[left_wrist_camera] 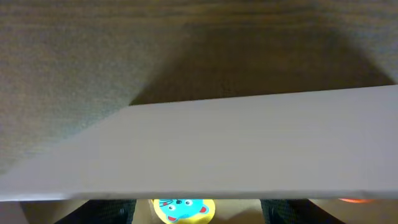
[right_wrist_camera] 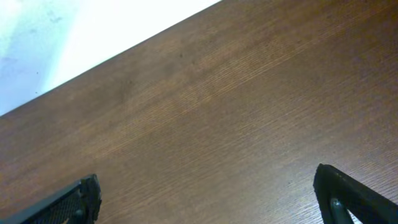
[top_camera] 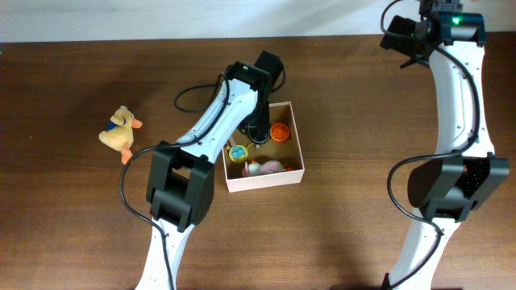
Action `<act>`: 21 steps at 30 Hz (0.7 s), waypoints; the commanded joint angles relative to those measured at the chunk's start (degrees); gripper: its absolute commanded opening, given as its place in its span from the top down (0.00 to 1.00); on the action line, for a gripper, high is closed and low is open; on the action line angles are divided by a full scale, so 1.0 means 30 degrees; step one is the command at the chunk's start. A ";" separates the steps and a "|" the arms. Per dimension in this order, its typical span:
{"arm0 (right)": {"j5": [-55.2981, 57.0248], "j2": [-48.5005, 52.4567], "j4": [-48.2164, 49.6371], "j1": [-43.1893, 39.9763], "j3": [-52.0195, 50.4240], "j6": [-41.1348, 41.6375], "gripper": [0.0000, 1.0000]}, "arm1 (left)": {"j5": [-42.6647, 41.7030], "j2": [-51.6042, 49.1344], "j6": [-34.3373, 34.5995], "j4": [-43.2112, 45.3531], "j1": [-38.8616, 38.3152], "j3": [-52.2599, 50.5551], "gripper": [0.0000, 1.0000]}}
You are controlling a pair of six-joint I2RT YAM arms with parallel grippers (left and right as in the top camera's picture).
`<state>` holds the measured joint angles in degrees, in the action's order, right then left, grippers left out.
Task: Pack container
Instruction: 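Lower the rattle into the box and open the left gripper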
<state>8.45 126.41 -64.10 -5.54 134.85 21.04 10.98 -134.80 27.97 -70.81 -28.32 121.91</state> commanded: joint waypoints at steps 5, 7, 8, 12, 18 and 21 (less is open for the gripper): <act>-0.0036 0.0219 0.0007 0.0087 0.0015 0.0226 0.01 | -0.0284 -0.0095 -0.1166 0.0117 -0.0233 0.0423 0.35; -0.0036 0.0219 0.0007 0.0087 0.0015 0.0226 0.01 | -0.0306 -0.0095 -0.1217 0.0124 -0.0401 0.0423 0.35; -0.0036 0.0219 0.0007 0.0087 0.0015 0.0226 0.01 | -0.0306 -0.0095 -0.1217 0.0131 -0.0495 0.0423 0.35; -0.0044 0.0219 0.0007 0.0087 0.0015 0.0226 0.01 | -0.0452 -0.0095 -0.1348 0.0306 -0.1013 0.0423 0.35; -0.0036 0.0219 0.0007 0.0087 0.0015 0.0226 0.01 | -0.0947 -0.0095 -0.1807 0.0401 -0.1814 0.0423 0.35; -0.0036 0.0219 0.0007 0.0087 0.0015 0.0226 0.01 | -0.0947 -0.0095 -0.1938 0.0386 -0.2120 0.0423 0.34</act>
<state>8.45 126.41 -64.10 -5.54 134.82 21.02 8.95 -134.80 23.62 -69.73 -33.91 122.10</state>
